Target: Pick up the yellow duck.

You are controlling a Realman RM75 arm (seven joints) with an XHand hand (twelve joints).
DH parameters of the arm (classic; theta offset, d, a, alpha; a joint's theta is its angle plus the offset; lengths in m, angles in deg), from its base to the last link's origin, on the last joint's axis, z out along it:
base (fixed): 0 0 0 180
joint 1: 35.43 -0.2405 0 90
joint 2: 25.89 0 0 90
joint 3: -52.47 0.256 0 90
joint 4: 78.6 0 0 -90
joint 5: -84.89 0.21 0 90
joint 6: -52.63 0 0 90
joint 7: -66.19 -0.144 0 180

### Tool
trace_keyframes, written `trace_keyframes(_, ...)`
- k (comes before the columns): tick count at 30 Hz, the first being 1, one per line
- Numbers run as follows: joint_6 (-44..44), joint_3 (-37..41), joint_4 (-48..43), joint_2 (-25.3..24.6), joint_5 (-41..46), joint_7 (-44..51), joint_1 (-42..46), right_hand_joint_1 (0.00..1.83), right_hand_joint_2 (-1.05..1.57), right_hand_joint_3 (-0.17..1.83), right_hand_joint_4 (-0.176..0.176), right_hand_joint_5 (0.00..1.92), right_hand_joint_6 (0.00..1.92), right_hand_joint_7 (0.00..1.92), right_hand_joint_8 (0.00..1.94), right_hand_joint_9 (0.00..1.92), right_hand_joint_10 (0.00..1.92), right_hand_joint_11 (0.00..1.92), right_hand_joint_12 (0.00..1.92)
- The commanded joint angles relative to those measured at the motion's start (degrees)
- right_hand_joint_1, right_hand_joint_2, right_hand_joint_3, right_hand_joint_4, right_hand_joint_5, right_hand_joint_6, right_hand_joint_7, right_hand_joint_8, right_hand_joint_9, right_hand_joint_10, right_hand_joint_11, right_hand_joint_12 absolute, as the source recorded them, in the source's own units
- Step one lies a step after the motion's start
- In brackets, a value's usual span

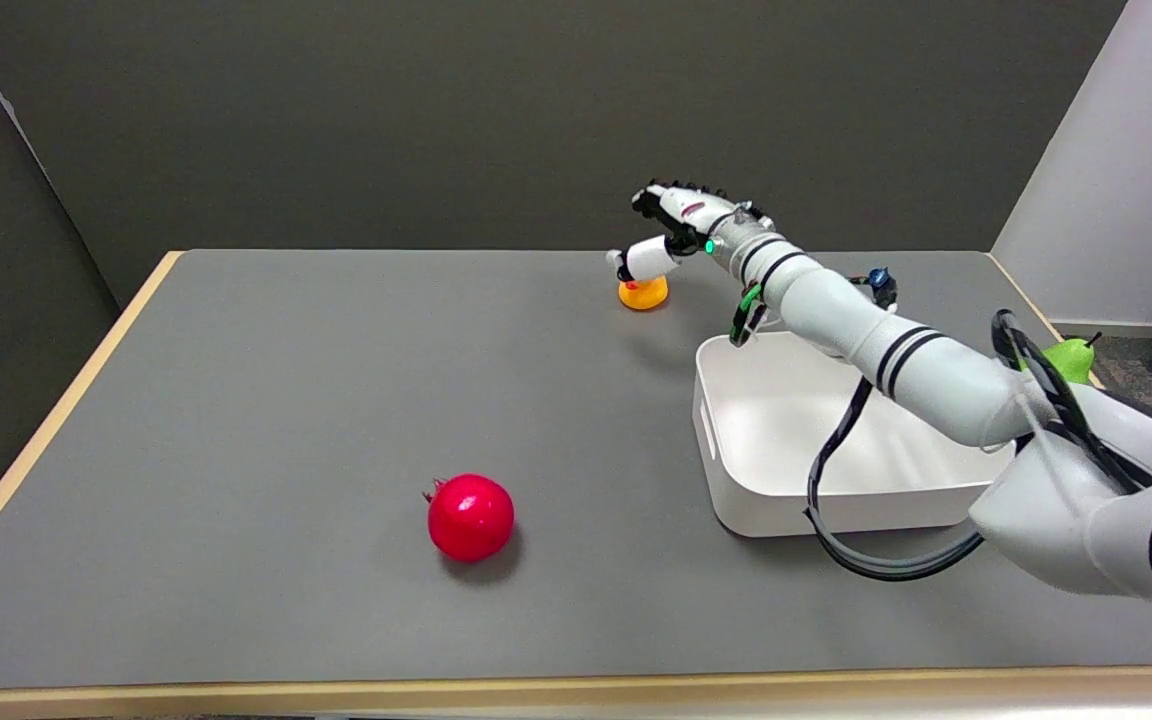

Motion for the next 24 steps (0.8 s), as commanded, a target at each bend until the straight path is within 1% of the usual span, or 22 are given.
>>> trace_keyframes(1,-3.47,-0.92,14.6,-7.17,1.67,0.03,-1.87,0.57,0.65,0.82,-0.098,0.16,0.35,0.21,0.37,0.08,0.78,0.0,0.89)
trace_keyframes(6,-6.55,-0.52,14.37,-8.03,2.06,-0.23,-0.72,0.57,0.65,0.82,-0.091,0.16,0.34,0.22,0.36,0.08,0.77,0.0,0.88)
trace_keyframes(11,-10.89,-0.45,11.84,-7.87,6.91,-1.72,2.25,0.57,0.65,0.82,-0.085,0.15,0.34,0.22,0.35,0.08,0.76,0.0,0.88)
trace_keyframes(12,-11.03,-0.46,11.62,-7.87,7.19,-1.74,2.6,0.57,0.64,0.84,-0.083,0.14,0.35,0.21,0.36,0.09,0.76,0.0,0.88)
trace_keyframes(14,-11.03,-0.45,11.53,-7.88,7.35,-1.98,2.75,0.55,0.6,0.94,-0.082,0.11,0.41,0.18,0.44,0.09,0.73,0.0,0.89)
trace_keyframes(18,-11.11,-0.56,11.14,-8.13,6.99,-2.02,2.38,0.55,0.6,0.93,-0.081,0.11,0.41,0.18,0.44,0.09,0.73,0.0,0.89)
trace_keyframes(20,-11.11,-0.96,11.07,-8.52,6.7,-1.73,1.85,0.57,0.65,0.83,-0.082,0.15,0.34,0.21,0.35,0.09,0.75,0.0,0.88)
trace_keyframes(21,-11.11,-1.02,11.07,-8.61,6.63,-1.71,1.69,0.57,0.66,0.82,-0.083,0.15,0.34,0.22,0.35,0.08,0.75,0.0,0.87)
trace_keyframes(22,-11.11,-1.01,11.08,-8.67,6.63,-1.65,1.63,0.57,0.66,0.82,-0.083,0.15,0.34,0.22,0.35,0.08,0.75,0.0,0.87)
trace_keyframes(24,-11.11,-1.01,11.25,-8.68,6.63,-1.65,1.64,0.56,0.62,0.92,-0.087,0.13,0.4,0.2,0.43,0.1,0.74,0.0,0.89)
